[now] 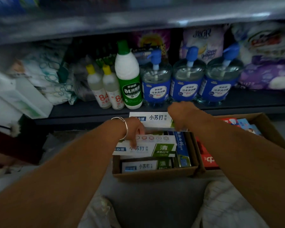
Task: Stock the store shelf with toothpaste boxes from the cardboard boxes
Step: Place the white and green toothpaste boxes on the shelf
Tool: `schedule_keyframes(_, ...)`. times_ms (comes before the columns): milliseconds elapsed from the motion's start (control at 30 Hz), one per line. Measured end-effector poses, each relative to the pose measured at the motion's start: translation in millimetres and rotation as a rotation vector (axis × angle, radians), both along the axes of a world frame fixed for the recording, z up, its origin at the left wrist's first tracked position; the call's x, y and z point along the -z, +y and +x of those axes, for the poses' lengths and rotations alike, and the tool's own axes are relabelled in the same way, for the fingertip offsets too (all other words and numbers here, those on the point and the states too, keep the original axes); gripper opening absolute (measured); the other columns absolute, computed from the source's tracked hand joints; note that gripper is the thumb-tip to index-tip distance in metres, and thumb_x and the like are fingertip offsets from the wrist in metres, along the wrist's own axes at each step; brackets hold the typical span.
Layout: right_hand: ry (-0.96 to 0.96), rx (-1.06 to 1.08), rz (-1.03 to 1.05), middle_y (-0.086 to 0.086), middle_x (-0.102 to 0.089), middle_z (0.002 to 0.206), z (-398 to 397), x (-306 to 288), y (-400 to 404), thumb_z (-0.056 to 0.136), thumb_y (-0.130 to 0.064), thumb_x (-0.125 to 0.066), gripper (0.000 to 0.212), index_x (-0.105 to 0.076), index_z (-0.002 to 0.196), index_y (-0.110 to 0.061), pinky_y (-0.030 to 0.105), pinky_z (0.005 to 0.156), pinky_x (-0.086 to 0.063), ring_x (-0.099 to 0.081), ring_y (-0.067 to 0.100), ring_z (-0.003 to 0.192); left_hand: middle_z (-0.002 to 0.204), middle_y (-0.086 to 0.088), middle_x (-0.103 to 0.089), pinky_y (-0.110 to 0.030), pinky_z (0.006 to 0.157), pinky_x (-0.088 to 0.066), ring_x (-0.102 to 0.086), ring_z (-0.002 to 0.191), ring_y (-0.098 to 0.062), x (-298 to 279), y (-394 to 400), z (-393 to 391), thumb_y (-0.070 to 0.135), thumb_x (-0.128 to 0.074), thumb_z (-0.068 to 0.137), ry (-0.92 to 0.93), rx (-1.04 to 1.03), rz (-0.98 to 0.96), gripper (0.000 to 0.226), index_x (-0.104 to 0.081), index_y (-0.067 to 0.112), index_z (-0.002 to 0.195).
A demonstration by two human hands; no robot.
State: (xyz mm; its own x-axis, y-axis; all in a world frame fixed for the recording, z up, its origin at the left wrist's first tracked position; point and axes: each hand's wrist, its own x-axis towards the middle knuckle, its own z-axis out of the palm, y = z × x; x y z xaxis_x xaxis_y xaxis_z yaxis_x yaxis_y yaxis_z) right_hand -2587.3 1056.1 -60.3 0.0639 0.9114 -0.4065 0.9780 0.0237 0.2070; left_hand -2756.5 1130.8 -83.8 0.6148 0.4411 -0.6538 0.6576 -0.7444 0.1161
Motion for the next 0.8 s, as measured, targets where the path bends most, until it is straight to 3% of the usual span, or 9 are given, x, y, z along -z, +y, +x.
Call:
schedule_keyframes(100, -0.014, -0.011, 0.071, 0.007, -0.053, 0.122, 1, -34, -3, 0.079, -0.023, -0.071, 0.05, -0.05, 0.123, -0.012, 0.033, 0.081, -0.046, -0.056, 0.024, 0.11, 0.114, 0.003, -0.061, -0.023, 0.081, -0.045, -0.056, 0.102, -0.015, -37, 0, 1, 0.025, -0.082, 0.067, -0.038, 0.0, 0.058, 0.053, -0.061, 0.022, 0.116)
schedule_keyframes(400, -0.06, -0.023, 0.272, 0.007, -0.054, 0.112, 10, -125, -11, 0.081, -0.024, -0.067, 0.035, -0.055, 0.112, -0.013, 0.032, 0.071, -0.041, -0.057, 0.025, 0.101, 0.106, 0.008, -0.063, -0.024, 0.081, -0.05, -0.059, 0.095, -0.013, -147, -4, 15, 0.029, -0.083, 0.066, -0.149, -0.007, 0.222, 0.051, -0.063, 0.024, 0.113)
schedule_keyframes(800, -0.073, 0.017, 0.416, 0.006, -0.055, 0.111, 37, -221, 7, 0.076, -0.034, -0.073, 0.047, -0.054, 0.115, -0.014, 0.032, 0.073, -0.045, -0.057, 0.024, 0.099, 0.096, 0.012, -0.067, -0.033, 0.09, -0.052, -0.064, 0.092, -0.011, -250, 27, 40, 0.027, -0.085, 0.061, -0.238, -0.048, 0.248, 0.048, -0.067, 0.026, 0.106)
